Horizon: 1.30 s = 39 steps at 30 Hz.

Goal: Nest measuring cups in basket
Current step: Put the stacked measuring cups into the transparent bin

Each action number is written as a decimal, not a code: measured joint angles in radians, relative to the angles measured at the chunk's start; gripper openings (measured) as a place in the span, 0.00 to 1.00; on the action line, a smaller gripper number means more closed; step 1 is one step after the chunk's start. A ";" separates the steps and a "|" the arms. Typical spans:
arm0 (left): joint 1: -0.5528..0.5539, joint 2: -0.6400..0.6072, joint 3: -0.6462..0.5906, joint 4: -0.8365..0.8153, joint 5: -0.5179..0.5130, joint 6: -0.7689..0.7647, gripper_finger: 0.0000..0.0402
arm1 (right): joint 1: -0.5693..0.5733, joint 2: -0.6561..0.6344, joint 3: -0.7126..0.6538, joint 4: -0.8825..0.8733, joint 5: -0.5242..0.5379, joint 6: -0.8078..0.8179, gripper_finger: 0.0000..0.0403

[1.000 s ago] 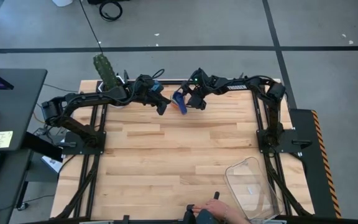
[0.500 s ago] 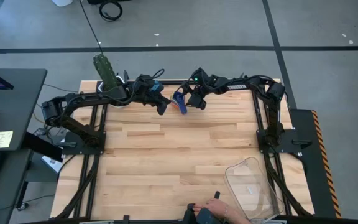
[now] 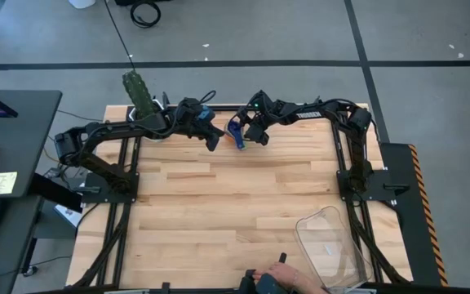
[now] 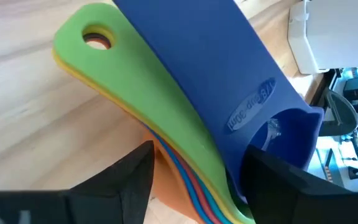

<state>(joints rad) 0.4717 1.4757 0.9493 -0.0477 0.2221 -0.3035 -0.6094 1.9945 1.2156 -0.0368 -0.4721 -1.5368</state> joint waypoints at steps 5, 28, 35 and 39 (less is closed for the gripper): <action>0.000 0.000 0.000 0.000 0.000 0.000 0.03 | 0.000 0.000 0.000 0.000 0.000 0.000 0.52; 0.000 0.000 0.000 0.000 0.000 0.000 0.03 | -0.003 -0.002 0.001 0.002 0.025 -0.003 0.38; 0.000 0.000 0.000 0.000 0.000 0.000 0.03 | -0.003 -0.002 0.001 0.006 0.028 -0.003 0.37; 0.000 0.000 0.000 0.000 0.000 0.000 0.03 | -0.003 -0.002 0.002 0.004 0.028 -0.001 0.37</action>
<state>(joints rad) 0.4721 1.4757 0.9493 -0.0476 0.2218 -0.3032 -0.6121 1.9926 1.2174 -0.0325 -0.4442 -1.5380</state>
